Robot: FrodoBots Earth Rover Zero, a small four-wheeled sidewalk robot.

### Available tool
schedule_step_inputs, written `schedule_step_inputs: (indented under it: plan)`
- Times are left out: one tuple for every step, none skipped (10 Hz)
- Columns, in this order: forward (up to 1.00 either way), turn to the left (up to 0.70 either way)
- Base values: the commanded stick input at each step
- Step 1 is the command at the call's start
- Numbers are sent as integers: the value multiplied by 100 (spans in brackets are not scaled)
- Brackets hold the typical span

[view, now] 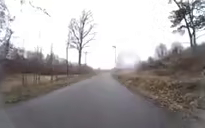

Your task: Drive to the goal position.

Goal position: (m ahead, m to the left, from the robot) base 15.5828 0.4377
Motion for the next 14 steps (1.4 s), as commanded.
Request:
schedule_step_inputs:
  plan:
    - [69, 0]
    - [69, 0]
    - [61, 0]
    - [51, 0]
    - [44, 0]
    - [52, 0]
    - [66, 0]
    - [69, 0]
    - [65, 0]
    - [57, 0]
    - [52, 0]
    - [48, 0]
    - [47, 0]
    - [54, 52]
